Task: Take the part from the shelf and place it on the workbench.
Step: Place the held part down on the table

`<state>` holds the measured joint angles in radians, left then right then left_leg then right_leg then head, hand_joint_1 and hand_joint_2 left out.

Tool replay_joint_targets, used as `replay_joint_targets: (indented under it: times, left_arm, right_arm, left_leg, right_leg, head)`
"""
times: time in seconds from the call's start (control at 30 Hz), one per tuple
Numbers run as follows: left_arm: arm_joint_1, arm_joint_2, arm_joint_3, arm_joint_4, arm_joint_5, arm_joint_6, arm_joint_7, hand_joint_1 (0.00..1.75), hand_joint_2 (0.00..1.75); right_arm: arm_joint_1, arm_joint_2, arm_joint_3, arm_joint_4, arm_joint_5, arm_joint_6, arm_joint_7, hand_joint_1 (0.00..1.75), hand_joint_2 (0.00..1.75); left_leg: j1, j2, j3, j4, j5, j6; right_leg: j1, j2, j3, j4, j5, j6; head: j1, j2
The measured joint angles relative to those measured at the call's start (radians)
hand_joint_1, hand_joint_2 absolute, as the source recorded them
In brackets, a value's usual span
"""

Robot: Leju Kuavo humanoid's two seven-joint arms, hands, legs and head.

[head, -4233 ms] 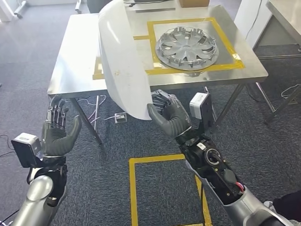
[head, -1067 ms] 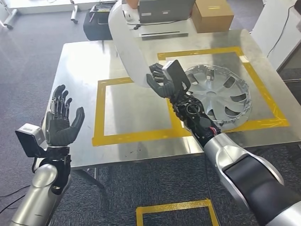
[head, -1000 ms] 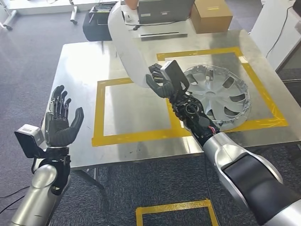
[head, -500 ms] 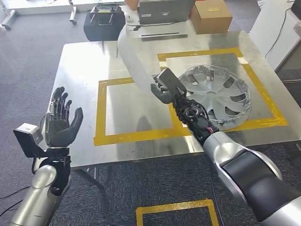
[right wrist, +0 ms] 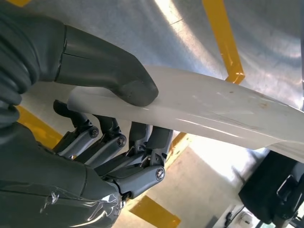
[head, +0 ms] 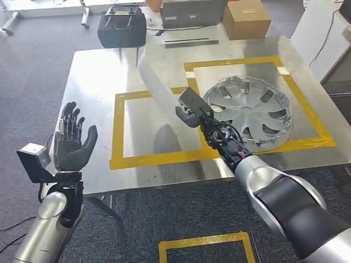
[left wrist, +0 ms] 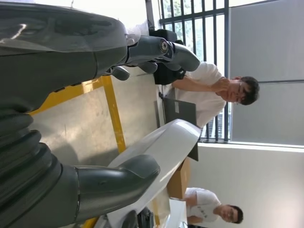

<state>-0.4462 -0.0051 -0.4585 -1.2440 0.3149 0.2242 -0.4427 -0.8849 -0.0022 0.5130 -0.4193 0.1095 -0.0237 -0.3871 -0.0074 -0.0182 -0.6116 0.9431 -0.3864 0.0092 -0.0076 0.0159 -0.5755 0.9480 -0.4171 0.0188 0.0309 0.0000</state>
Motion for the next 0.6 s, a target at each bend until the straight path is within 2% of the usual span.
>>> replay_joint_targets:
  times: [0.6]
  left_arm:
    - [-0.003, 0.0, 0.0, 0.01, 0.0, -0.012, -0.032, 0.0, 1.75]
  right_arm:
    - [0.0, 0.021, 0.027, 0.048, 0.083, -0.013, 0.026, 1.75, 1.75]
  left_leg:
    - [0.0, 0.0, 0.0, 0.0, 0.0, 0.0]
  right_leg:
    - [0.0, 0.0, 0.0, 0.0, 0.0, 0.0]
  head:
    - [0.0, 0.0]
